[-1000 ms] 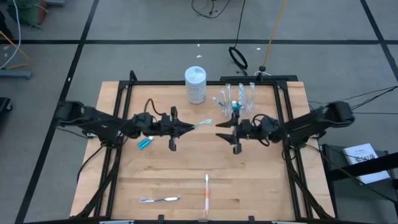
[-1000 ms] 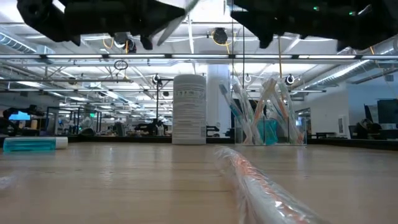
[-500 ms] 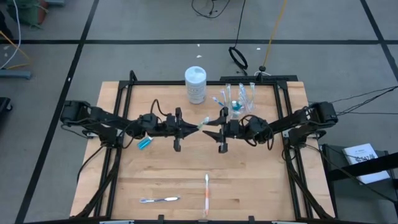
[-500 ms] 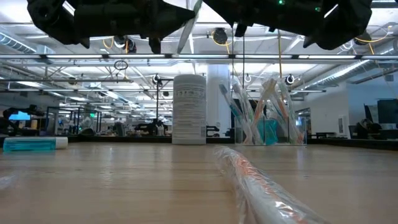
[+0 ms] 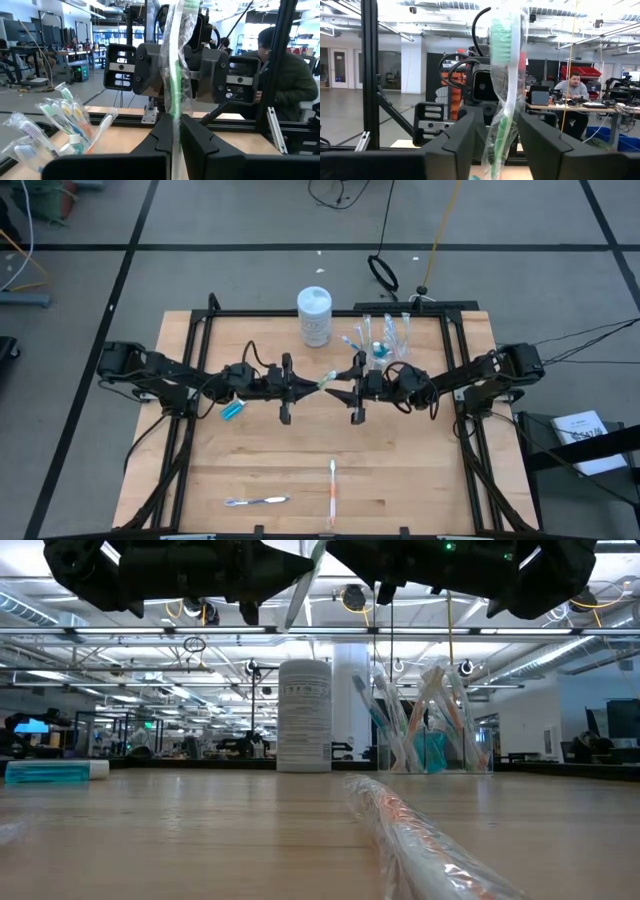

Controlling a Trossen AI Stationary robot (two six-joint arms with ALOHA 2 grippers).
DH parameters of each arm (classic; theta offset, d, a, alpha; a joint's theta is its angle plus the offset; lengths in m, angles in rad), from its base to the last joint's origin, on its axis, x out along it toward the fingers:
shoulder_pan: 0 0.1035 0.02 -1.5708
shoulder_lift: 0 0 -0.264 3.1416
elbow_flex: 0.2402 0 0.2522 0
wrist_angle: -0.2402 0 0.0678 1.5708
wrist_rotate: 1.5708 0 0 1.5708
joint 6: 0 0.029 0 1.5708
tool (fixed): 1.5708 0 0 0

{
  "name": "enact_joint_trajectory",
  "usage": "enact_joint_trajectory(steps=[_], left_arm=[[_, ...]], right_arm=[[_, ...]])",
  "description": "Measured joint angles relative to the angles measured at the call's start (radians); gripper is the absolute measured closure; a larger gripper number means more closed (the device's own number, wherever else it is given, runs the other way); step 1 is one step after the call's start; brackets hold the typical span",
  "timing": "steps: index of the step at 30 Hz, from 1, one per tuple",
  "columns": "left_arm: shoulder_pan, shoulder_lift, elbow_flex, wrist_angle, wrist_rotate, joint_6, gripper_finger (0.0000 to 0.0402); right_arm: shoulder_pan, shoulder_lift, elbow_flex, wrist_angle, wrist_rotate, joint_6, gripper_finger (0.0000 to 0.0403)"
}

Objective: Pick & Place toothbrushing station
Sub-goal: Put the white and green toothbrush into the transparent mesh organizer

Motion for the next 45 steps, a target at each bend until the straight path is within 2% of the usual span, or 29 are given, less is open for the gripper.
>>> enact_joint_trajectory(steps=[6,10,14,19,22,29,33,38,42,45], left_arm=[[0.001,0.0,0.0,0.0,0.0,0.012,0.0396],[0.002,0.0,0.0,-0.005,-0.016,0.015,0.0386],[0.002,0.0,-0.001,-0.017,-0.018,0.015,0.0388],[0.0,0.0,-0.001,-0.04,-0.088,0.014,0.0392],[0.0,0.0,0.0,-0.047,-0.112,0.017,0.0372],[-0.001,0.0,0.0,-0.097,-0.167,0.007,0.0292],[-0.001,0.0,0.0,-0.181,-0.212,-0.031,0.0247],[-0.001,0.0,0.0,-0.292,-0.226,-0.077,0.0206],[-0.001,0.0,0.0,-0.316,-0.226,-0.096,0.0193],[-0.001,0.0,0.0,-0.313,-0.226,-0.098,0.0196]], right_arm=[[-0.036,0.0,0.025,0.004,0.0,0.042,0.0235],[-0.058,-0.001,0.071,-0.131,-0.005,0.081,0.0248],[-0.059,-0.001,0.076,-0.148,-0.01,0.044,0.0286],[-0.049,0.0,0.076,-0.142,0.001,0.021,0.0359],[-0.049,0.0,0.076,-0.163,-0.001,0.024,0.0388],[-0.049,-0.021,0.075,-0.248,0.006,0.041,0.0381],[-0.048,-0.085,0.074,-0.457,0.103,0.003,0.039],[-0.048,-0.209,0.074,-0.706,0.339,-0.008,0.0387],[-0.073,-0.285,0.074,-0.794,0.507,-0.042,0.0387],[-0.102,-0.31,0.074,-0.879,0.555,0.003,0.0387]])
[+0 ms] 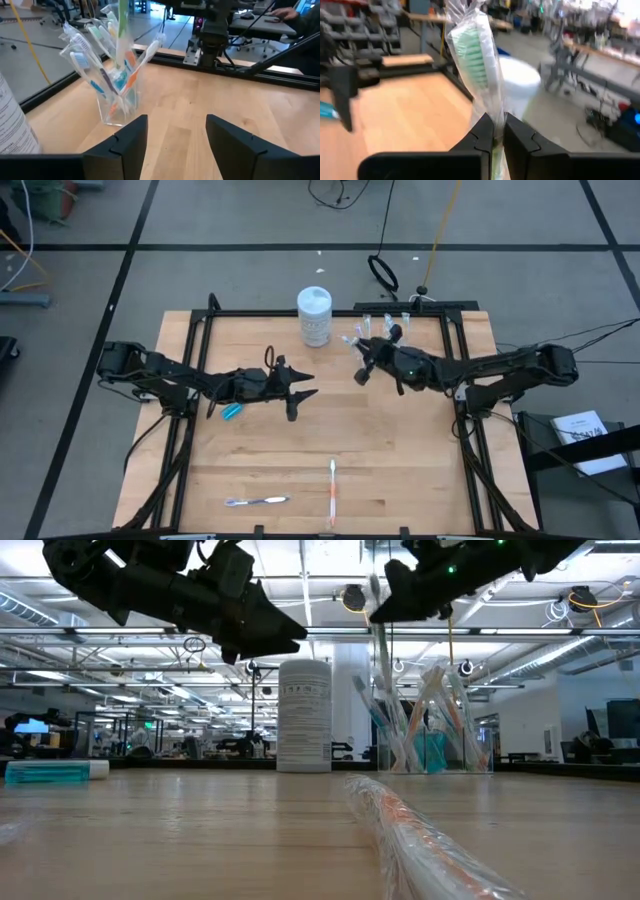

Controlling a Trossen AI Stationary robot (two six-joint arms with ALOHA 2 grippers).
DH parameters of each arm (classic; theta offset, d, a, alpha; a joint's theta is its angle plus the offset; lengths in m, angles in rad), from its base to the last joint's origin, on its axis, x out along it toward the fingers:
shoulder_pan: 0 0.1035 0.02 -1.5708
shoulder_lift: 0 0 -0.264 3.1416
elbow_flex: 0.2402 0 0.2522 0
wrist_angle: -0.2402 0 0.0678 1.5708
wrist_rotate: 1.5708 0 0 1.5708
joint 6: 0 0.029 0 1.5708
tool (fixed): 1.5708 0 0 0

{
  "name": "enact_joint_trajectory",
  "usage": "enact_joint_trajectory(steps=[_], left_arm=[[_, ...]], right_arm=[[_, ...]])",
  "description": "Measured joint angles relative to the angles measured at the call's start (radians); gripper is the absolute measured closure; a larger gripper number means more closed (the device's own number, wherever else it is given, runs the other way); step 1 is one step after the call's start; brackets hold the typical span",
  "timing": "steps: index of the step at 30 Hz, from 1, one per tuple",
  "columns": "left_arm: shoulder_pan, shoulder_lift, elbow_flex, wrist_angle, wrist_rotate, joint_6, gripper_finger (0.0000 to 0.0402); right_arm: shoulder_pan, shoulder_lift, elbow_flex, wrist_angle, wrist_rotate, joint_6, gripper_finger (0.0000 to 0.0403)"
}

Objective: Pick & Place toothbrushing station
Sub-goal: Put the white and green toothbrush into the transparent mesh organizer

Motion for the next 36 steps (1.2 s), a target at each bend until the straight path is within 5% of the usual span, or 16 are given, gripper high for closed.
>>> enact_joint_trajectory(steps=[25,36], left_arm=[[0.001,0.0,0.0,-0.01,0.0,0.004,0.0215],[0.001,0.0,0.0,-0.01,0.0,-0.017,0.0215]], right_arm=[[-0.106,0.159,0.0,-0.227,-0.005,0.292,0.0378],[-0.135,0.158,0.0,-0.243,-0.005,0.219,0.0344]])
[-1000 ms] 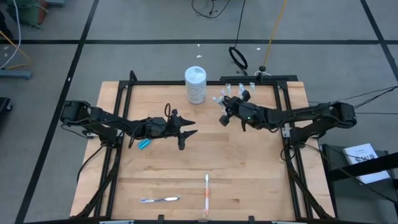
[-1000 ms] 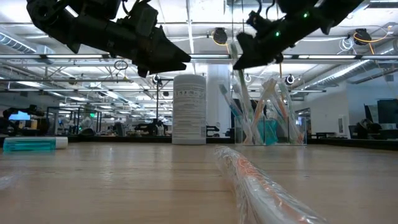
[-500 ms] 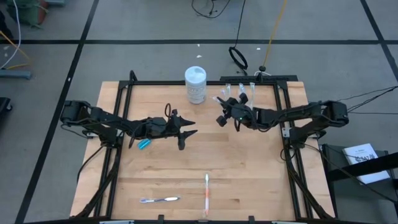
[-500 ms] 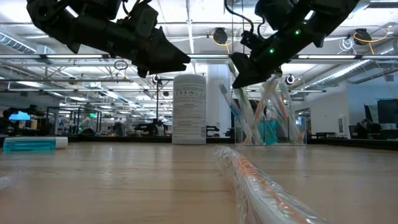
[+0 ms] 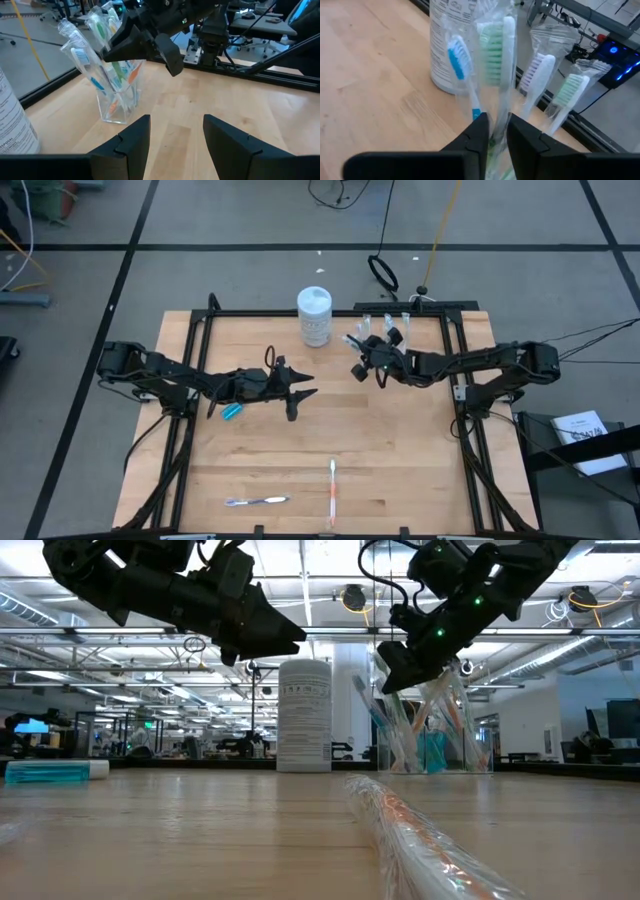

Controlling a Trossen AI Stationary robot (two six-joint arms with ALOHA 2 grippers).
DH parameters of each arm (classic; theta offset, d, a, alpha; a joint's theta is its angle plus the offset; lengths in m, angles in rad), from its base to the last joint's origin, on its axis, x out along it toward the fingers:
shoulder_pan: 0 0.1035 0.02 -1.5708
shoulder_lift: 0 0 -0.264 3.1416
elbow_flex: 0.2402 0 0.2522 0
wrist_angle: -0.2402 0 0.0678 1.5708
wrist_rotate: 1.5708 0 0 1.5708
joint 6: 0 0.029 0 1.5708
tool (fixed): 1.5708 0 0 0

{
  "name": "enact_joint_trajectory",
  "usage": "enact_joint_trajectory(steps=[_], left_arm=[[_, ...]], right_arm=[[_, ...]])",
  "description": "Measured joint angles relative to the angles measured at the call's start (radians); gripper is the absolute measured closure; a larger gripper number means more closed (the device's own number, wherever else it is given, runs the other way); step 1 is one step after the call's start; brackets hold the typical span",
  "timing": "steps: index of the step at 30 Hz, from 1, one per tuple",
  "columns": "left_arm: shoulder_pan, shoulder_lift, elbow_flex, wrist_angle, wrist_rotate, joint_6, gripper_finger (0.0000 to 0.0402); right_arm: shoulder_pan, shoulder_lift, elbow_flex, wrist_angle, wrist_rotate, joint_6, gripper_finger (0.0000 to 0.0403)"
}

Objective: Pick & Place toothbrushing station
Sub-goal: Put the white and green toothbrush into the transparent mesh organizer, then put the white and orange toothbrush into the transparent mesh organizer

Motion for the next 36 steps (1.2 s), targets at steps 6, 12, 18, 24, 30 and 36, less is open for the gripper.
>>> enact_joint_trajectory(steps=[6,12,18,24,30,36], left_arm=[[0.0,0.0,0.0,-0.007,0.008,-0.034,0.0215],[-0.001,0.0,0.0,-0.054,0.009,-0.079,0.0215],[-0.001,0.0,0.0,-0.124,0.01,-0.109,0.0215],[-0.004,0.0,0.0,-0.172,0.026,-0.164,0.0215],[-0.014,0.0,0.0,-0.175,0.072,-0.159,0.0215],[-0.003,0.0,0.0,-0.166,0.07,-0.102,0.0215]], right_arm=[[-0.019,0.0,0.0,-0.023,0.001,-0.003,0.0292],[-0.017,-0.073,-0.001,-0.046,-0.001,-0.048,0.0254],[0.031,-0.201,0.0,-0.081,-0.002,-0.013,0.0242],[0.115,-0.281,-0.001,-0.285,-0.099,0.168,0.0247],[0.228,-0.309,0.0,-0.167,-0.195,0.223,0.0248],[0.386,-0.249,0.0,0.19,-0.319,0.107,0.0256]])
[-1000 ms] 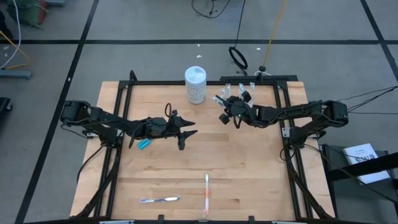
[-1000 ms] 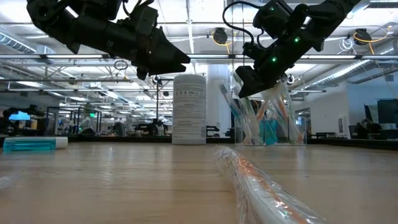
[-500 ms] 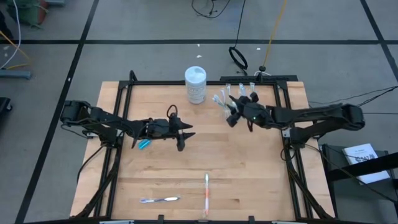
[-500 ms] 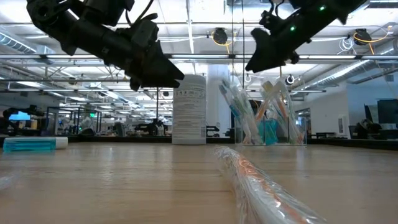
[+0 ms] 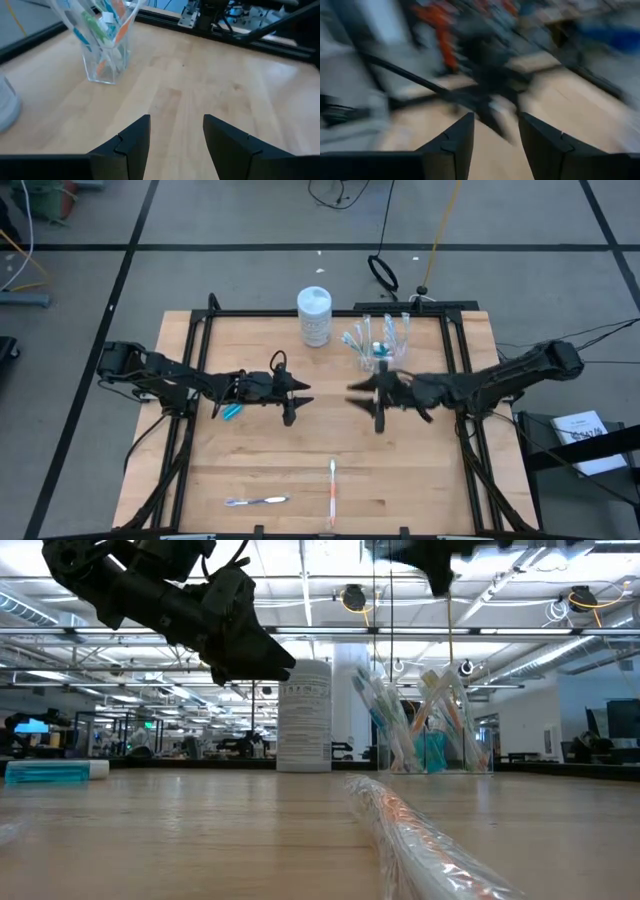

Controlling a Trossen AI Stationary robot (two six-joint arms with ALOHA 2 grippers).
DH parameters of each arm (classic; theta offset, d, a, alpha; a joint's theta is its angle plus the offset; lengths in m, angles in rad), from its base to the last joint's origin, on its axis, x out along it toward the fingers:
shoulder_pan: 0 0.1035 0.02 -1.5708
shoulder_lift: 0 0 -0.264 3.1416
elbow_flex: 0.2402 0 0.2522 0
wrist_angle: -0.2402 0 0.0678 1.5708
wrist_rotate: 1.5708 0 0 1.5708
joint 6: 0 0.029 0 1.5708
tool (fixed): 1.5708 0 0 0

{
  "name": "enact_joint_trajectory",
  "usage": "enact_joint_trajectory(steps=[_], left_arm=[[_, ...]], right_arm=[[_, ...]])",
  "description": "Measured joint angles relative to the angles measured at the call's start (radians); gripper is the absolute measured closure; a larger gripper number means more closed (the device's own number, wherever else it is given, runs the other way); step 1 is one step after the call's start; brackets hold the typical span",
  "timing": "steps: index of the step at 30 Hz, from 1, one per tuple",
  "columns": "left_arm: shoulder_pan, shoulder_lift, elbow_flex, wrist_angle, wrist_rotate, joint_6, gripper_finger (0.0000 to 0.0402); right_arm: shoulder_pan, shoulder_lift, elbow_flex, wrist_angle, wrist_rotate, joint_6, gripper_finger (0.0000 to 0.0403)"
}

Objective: Pick & Place toothbrushing station
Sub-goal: Put the white and orange toothbrush into the transparent mesh organizer

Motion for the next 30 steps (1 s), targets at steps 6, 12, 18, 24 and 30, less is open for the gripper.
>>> enact_joint_trajectory(steps=[6,12,18,24,30], left_arm=[[0.027,0.0,0.0,-0.009,0.019,0.026,0.0215],[0.044,0.0,0.0,-0.037,0.09,0.033,0.0215],[0.044,0.0,0.0,-0.081,0.091,0.033,0.0215],[0.043,0.0,0.0,-0.102,0.093,0.015,0.0215],[0.042,0.0,0.0,-0.103,0.094,0.014,0.0215]], right_arm=[[0.147,0.127,0.131,-0.062,0.061,-0.014,0.0272],[0.191,0.35,0.272,-0.277,-0.044,0.36,0.0275],[0.222,0.528,0.308,-0.314,-0.301,0.848,0.0275],[0.248,0.665,0.307,-0.218,-0.341,1.103,0.0275],[0.233,0.757,0.307,-0.127,-0.337,1.109,0.0275]])
